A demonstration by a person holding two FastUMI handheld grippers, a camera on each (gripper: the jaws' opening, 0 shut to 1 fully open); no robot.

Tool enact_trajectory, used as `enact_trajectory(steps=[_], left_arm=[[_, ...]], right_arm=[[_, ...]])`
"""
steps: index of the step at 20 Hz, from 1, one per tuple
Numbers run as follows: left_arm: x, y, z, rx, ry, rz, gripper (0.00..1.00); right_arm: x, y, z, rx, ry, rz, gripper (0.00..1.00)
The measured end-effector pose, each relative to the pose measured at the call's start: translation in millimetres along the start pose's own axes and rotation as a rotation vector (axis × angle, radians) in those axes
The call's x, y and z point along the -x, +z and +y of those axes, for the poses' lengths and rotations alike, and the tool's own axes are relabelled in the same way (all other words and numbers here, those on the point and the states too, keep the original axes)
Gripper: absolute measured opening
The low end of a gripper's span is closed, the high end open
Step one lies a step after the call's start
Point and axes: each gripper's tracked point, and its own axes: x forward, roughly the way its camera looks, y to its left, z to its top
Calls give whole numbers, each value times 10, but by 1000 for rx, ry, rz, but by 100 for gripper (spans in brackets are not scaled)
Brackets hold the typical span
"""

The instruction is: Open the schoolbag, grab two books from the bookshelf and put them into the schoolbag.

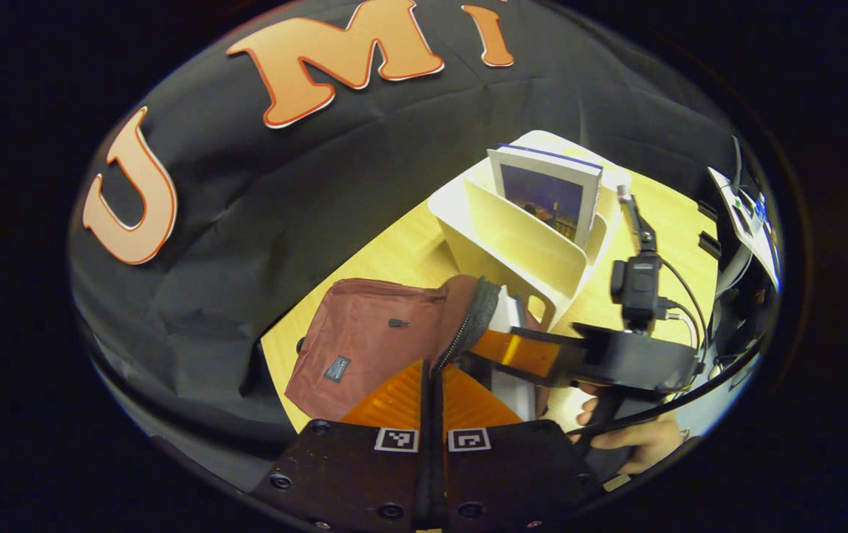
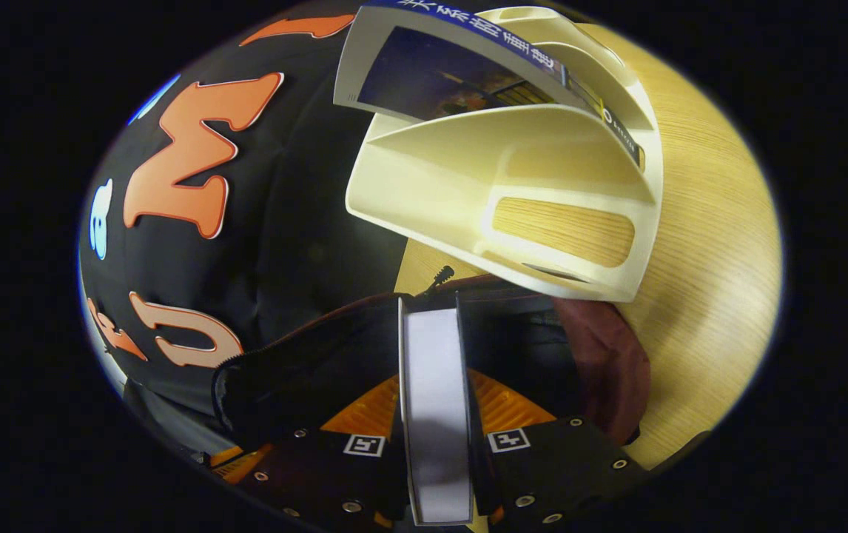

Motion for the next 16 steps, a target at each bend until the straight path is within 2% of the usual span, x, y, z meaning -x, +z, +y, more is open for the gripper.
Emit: enact_trajectory(steps=[2, 3, 4, 7, 8, 9, 13, 14, 15, 16], left_arm=[[-4, 1, 109, 3, 20, 5, 0], [-32, -36, 156, 11, 23, 13, 1], [-50, -73, 182, 26, 16, 20, 1], [-116, -141, 222, 61, 1, 35, 1], [-131, -161, 226, 72, -8, 37, 1], [-135, -187, 225, 80, -14, 40, 0], [-172, -260, 219, 95, -30, 39, 1], [-190, -294, 226, 107, -36, 40, 9], [-208, -331, 214, 123, -43, 43, 1], [-222, -335, 211, 142, -48, 34, 1]], right_arm=[[-35, -96, -52, -20, -44, 49, 37], [-31, -153, -108, -37, -76, 83, 51], [-34, -240, -189, -48, -113, 114, 40], [97, -256, -301, -55, -179, 157, 63], [153, -251, -327, -47, -199, 164, 90], [175, -226, -345, -39, -212, 170, 98], [365, -65, -510, 2, -294, 180, 98], [439, -4, -517, 5, -300, 178, 99], [526, 54, -486, 11, -303, 175, 99], [612, 132, -463, 25, -306, 168, 98]])
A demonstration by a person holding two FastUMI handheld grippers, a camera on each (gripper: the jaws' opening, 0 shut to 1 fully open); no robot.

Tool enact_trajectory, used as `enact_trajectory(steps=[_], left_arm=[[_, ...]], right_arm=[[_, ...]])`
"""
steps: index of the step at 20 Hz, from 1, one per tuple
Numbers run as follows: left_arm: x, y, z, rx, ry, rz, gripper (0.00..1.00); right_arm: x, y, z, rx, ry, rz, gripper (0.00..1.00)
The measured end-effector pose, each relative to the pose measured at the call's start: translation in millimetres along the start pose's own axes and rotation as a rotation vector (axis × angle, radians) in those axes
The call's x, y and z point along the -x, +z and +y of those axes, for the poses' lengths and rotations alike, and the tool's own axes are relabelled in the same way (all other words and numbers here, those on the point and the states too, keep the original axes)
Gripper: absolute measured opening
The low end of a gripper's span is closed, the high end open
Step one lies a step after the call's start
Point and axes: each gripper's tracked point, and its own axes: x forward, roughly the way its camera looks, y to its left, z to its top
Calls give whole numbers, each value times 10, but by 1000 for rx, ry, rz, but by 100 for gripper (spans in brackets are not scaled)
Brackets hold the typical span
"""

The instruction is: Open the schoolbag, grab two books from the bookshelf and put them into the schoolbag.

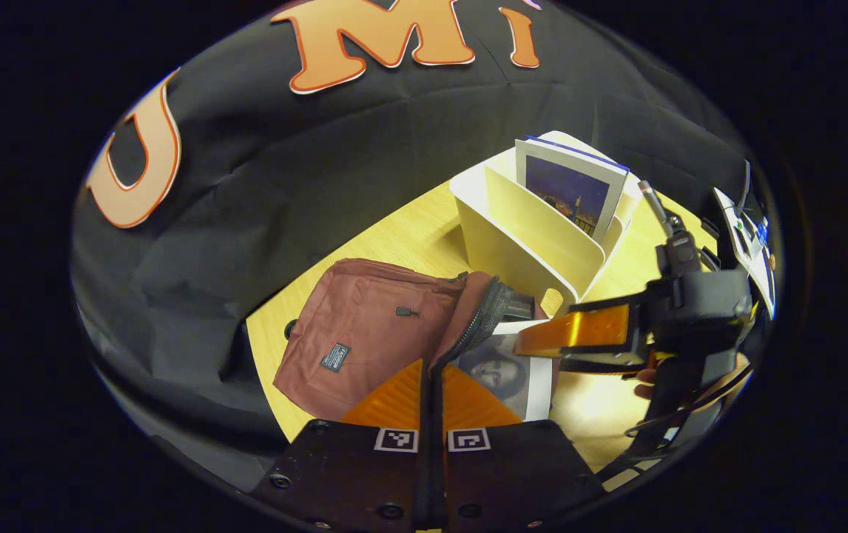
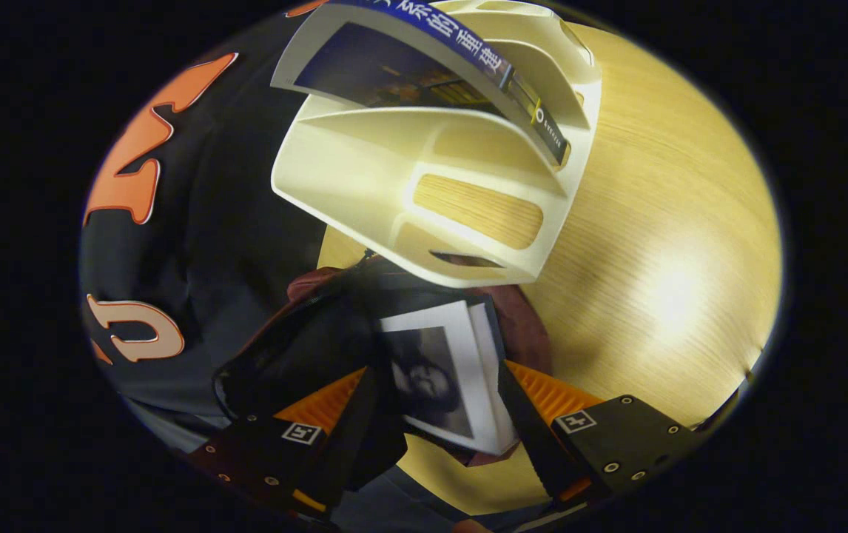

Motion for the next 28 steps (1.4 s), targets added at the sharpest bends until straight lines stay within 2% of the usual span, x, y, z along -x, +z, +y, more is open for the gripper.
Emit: enact_trajectory(steps=[3, 10, 13, 15, 17, 19, 22, 28], left_arm=[[19, -79, -16, 30, -20, -16, 0], [25, -86, -47, 71, -27, -31, 1], [8, -118, -47, 86, -25, -26, 1], [5, -117, -48, 93, -24, -23, 1], [6, -117, -38, 97, -15, -23, 1], [6, -121, -23, 99, -3, -23, 1], [31, -122, -12, 95, 6, -14, 1], [18, -128, -5, 106, 28, 12, 1]], right_arm=[[325, 269, -50, 95, -29, -59, 98], [1185, 1108, -63, 441, -130, -205, 98], [1477, 1525, 83, 654, -217, -264, 98], [1581, 1697, 303, 740, -232, -275, 98], [1612, 1850, 530, 781, -222, -266, 98], [1547, 1960, 666, 839, -245, -240, 98], [1331, 2154, 758, 912, -296, -189, 98], [724, 2290, 768, 948, -346, -43, 99]])
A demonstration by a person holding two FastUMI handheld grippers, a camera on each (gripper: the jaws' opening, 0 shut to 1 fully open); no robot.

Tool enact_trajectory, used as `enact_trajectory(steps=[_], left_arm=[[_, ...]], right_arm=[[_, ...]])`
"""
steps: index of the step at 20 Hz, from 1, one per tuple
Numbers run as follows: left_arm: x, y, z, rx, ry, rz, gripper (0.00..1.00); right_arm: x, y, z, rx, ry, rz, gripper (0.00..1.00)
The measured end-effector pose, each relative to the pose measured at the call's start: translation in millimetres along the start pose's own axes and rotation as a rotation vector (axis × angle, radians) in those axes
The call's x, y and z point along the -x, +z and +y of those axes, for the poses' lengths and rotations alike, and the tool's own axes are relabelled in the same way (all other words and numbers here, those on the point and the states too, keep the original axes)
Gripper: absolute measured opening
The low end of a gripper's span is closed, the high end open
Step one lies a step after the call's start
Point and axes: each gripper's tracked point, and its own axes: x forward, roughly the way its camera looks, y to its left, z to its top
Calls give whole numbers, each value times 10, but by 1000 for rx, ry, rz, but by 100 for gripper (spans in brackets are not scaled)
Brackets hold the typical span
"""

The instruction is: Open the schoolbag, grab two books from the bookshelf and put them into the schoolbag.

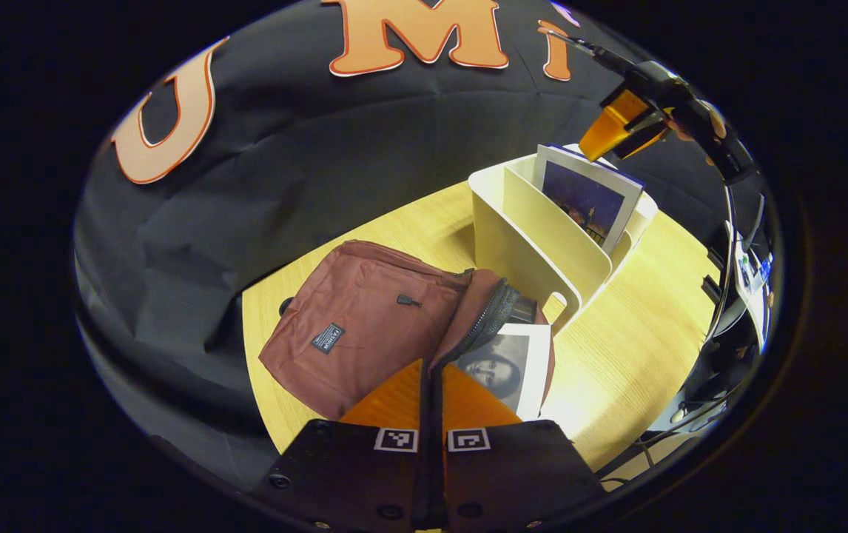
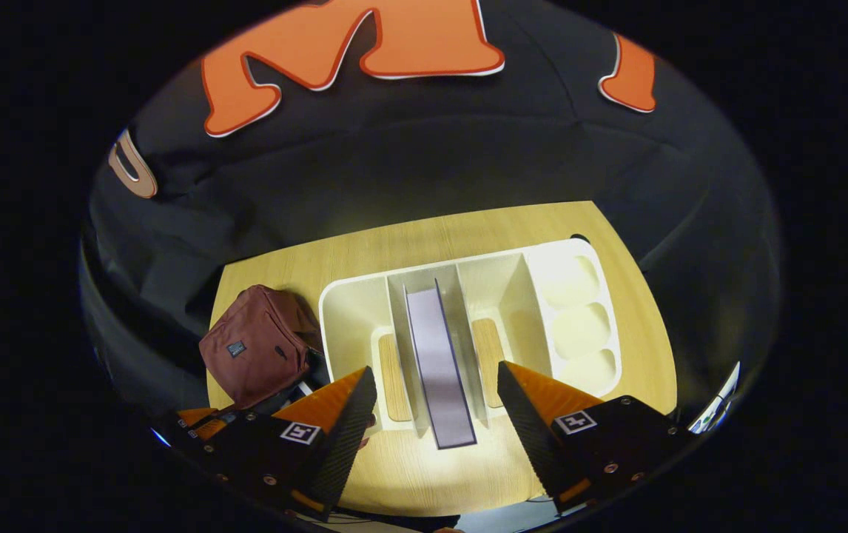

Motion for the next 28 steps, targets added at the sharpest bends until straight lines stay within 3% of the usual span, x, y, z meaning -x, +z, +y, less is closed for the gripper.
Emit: enact_trajectory(steps=[5, 7, 9, 10, 11, 16, 19, 24, 28], left_arm=[[-16, -6, 23, 6, 19, 16, 1], [-27, -20, 25, 11, 22, 20, 1], [-21, -24, 28, 17, 22, 23, 1], [-29, -22, 28, 20, 23, 24, 1], [-26, -39, 29, 22, 23, 25, 1], [-61, -58, 32, 32, 21, 28, 1], [-69, -66, 19, 29, 14, 25, 1], [-89, -53, 23, 3, 9, 24, 1], [-109, -29, 49, -27, 3, 26, 1]], right_arm=[[-401, -80, -44, 51, -38, 94, 100], [-494, -124, -83, 61, -53, 124, 80], [-545, -137, -84, 51, -50, 142, 68], [-575, -135, -80, 41, -52, 137, 34], [-544, -117, -89, 40, -52, 133, 37], [-236, -30, -7, 32, 4, 93, 34], [101, 118, -49, 91, -26, 27, 34], [897, 316, -60, 75, -1, -100, 34], [1568, 246, -108, -13, 33, -230, 34]])
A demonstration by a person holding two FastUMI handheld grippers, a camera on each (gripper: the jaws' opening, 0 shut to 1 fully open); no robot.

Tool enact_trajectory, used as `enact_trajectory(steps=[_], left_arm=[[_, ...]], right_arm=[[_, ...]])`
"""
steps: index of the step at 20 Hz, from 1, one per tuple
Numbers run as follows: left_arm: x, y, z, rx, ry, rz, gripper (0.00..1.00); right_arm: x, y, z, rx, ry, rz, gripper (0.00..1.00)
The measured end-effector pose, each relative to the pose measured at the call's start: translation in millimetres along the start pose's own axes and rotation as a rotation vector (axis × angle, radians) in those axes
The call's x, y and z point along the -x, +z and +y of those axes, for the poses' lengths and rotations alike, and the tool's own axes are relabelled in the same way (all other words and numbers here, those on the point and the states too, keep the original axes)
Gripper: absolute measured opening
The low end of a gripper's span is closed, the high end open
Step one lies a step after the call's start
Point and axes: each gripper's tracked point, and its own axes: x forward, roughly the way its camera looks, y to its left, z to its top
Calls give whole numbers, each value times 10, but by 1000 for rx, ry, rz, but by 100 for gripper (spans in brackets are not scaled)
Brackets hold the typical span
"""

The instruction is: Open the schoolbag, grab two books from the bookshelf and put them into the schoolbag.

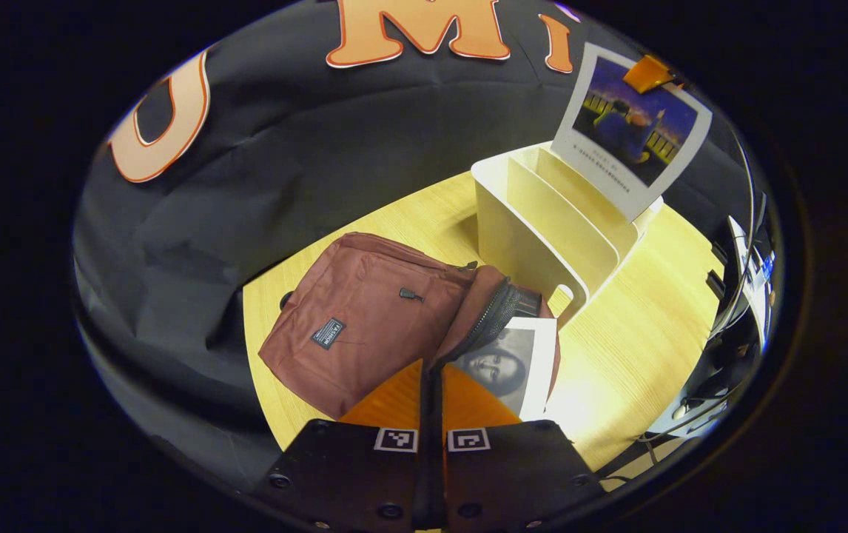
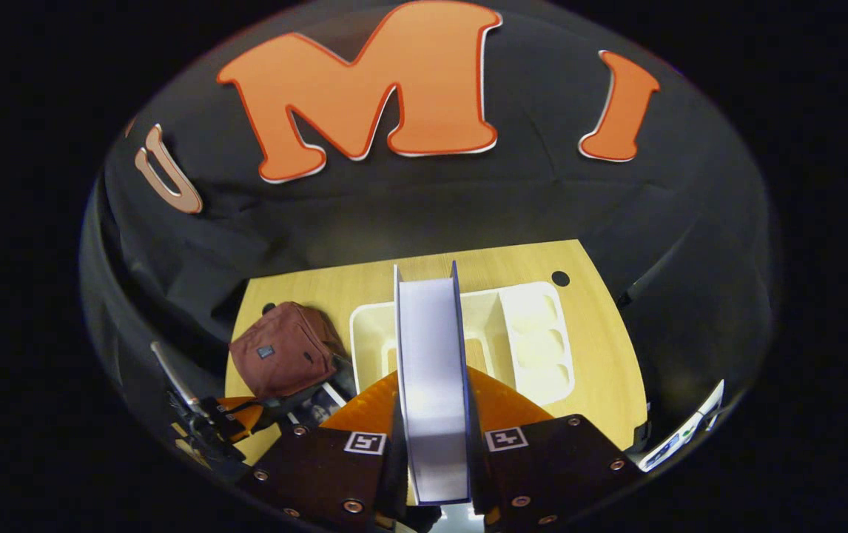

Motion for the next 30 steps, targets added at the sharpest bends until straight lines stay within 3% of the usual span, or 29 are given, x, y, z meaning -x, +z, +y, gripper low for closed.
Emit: enact_trajectory(steps=[5, 10, 15, 19, 23, 24, 25, 30], left_arm=[[-26, 36, 26, -32, -10, 6, 1], [-31, 52, -31, -14, -32, 11, 1], [29, 68, -69, -28, -29, 8, 1], [90, 108, -119, -41, -20, 6, 1], [201, 154, -214, -64, -27, -2, 1], [219, 172, -232, -74, -26, -7, 1], [248, 188, -245, -82, -24, -12, 0], [339, 255, -298, -94, -15, -29, 1]], right_arm=[[615, -357, -38, -185, 102, -86, 33], [631, -1210, 244, -436, 301, -62, 33], [148, -2025, 553, -704, 437, 27, 33], [-232, -2405, 842, -821, 504, 69, 33], [-646, -2550, 1219, -930, 557, 90, 33], [-735, -2551, 1290, -941, 557, 84, 44], [-821, -2535, 1376, -952, 552, 72, 33], [-1215, -2336, 1795, -962, 550, 27, 33]])
